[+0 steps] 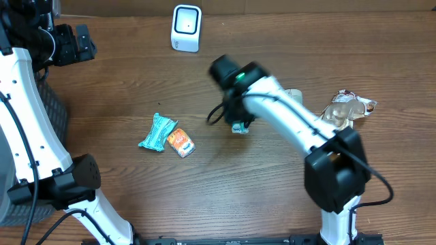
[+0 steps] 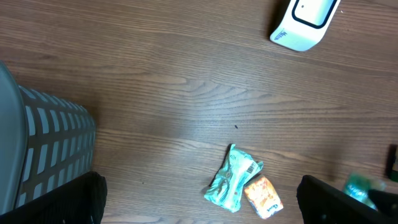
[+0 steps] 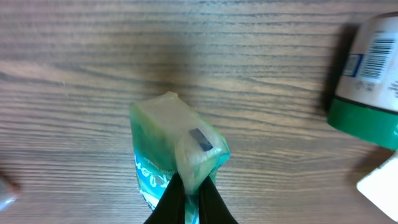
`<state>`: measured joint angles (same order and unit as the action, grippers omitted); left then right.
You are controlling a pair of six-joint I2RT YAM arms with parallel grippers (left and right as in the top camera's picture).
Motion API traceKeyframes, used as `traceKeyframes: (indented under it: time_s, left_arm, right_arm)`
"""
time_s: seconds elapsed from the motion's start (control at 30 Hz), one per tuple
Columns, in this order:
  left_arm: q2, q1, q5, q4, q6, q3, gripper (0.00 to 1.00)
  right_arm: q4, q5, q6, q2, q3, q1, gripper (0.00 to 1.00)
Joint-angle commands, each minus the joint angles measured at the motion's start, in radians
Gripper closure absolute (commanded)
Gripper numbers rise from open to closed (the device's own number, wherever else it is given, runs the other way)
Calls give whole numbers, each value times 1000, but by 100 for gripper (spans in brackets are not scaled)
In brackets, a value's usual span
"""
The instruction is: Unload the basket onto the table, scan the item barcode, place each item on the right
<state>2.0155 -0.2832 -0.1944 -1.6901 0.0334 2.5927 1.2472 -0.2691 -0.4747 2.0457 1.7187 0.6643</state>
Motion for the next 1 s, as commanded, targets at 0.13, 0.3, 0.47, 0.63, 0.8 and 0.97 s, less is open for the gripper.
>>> traceKeyframes:
  time_s: [0.13, 0.3, 0.47, 0.63, 0.8, 0.97]
  left_arm:
    - [-13, 3, -1, 1, 12, 14, 0]
    - [-13, 3, -1, 1, 12, 14, 0]
    - [-13, 3, -1, 1, 12, 14, 0]
    - [-13, 3, -1, 1, 12, 14, 0]
    - [-13, 3, -1, 1, 12, 14, 0]
    - [-13, 3, -1, 1, 12, 14, 0]
  right_arm:
    - [24, -408, -87, 161, 10, 60, 96]
    - [22, -405, -77, 180, 11, 63, 96]
    - [-51, -195, 99, 180, 13, 96, 96]
    - [-98, -58, 223, 180, 19, 163, 75]
    - [-74, -43, 222, 175, 80, 179, 74]
    - [3, -42, 222, 160, 164, 174, 65]
